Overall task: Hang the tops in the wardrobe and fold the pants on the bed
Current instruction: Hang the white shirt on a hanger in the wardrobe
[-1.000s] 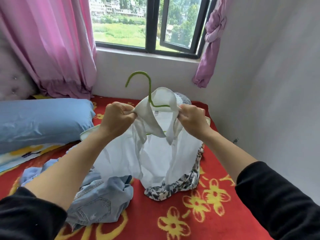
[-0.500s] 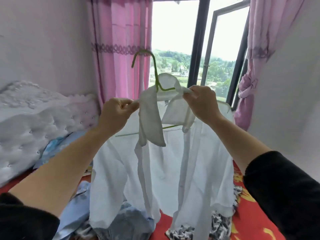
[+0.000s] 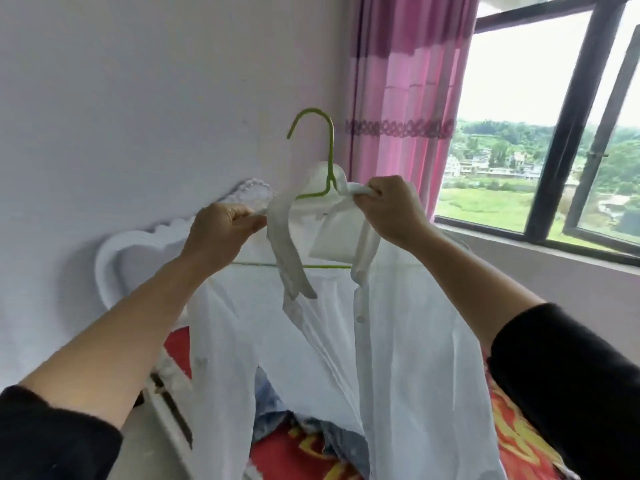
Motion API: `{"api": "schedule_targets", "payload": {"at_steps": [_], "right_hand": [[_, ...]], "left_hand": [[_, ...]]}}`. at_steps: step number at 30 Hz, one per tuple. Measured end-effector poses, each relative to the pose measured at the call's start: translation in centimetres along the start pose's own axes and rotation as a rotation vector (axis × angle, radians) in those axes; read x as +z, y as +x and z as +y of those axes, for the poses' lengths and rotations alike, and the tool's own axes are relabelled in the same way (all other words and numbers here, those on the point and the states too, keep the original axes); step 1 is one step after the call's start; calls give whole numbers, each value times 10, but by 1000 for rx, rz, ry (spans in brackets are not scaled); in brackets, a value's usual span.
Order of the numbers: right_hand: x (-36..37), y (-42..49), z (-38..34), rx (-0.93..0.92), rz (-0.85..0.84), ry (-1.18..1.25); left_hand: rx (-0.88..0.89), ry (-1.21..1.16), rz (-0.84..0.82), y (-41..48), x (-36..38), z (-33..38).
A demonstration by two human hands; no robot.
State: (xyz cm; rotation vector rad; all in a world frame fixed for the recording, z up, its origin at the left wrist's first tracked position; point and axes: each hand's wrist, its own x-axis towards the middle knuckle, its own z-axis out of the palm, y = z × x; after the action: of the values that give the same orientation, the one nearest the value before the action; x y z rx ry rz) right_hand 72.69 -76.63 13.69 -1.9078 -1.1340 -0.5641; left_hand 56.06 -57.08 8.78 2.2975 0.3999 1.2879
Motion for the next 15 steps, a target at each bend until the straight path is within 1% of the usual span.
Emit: {"api": "schedule_targets", "payload": {"at_steps": [5,8,11,15], "right_hand": [[74,3,-74,-130,-52,153],[115,1,-114,-191,-93,177],[158,-3,-157,-198,-194,194],[211,-3,-240,-255,-350,422]], "left_hand": [[-110,99,102,-19,-102,-59],[-157,159,143,-32,-168,-95],[-219,190,173,-48,-229,-135],[-240,204,201,-66,-291,-179]]}}
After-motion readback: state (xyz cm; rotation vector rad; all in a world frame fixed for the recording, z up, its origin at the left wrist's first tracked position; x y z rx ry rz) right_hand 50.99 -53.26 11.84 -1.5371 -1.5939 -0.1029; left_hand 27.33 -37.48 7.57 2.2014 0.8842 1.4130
